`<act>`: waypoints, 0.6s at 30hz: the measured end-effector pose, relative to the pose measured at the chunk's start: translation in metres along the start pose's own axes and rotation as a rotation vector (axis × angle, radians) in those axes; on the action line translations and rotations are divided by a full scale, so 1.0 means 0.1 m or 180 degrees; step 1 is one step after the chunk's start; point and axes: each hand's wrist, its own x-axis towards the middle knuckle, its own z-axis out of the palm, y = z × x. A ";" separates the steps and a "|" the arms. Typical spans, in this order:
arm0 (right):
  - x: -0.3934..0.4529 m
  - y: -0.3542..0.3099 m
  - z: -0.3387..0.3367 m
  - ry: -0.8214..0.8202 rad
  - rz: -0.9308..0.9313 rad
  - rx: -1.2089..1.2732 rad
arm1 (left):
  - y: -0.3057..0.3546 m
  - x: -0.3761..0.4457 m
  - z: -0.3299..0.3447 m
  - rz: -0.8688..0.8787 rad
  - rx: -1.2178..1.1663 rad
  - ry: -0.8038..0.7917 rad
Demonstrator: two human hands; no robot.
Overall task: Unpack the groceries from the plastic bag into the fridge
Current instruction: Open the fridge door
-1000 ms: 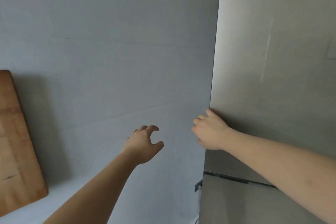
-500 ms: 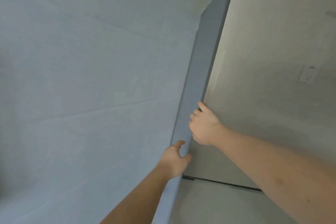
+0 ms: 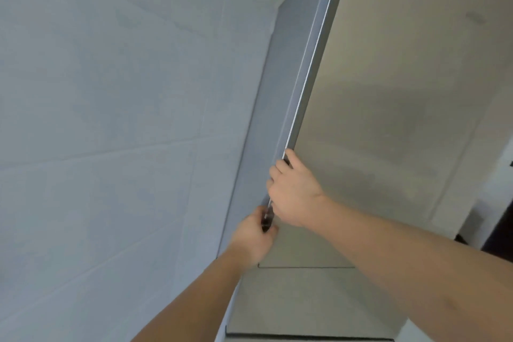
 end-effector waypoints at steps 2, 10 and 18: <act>-0.16 0.01 -0.08 0.0031 -0.0046 0.0130 | 0.05 -0.12 -0.01 -0.0011 0.0112 -0.0061; -1.14 0.00 -0.33 0.0344 0.0015 0.0490 | 0.45 -0.98 0.14 0.0162 0.0537 -0.0266; -2.65 0.22 -0.43 0.0697 0.0055 0.0491 | 1.05 -1.75 0.56 0.0597 0.0779 -0.0091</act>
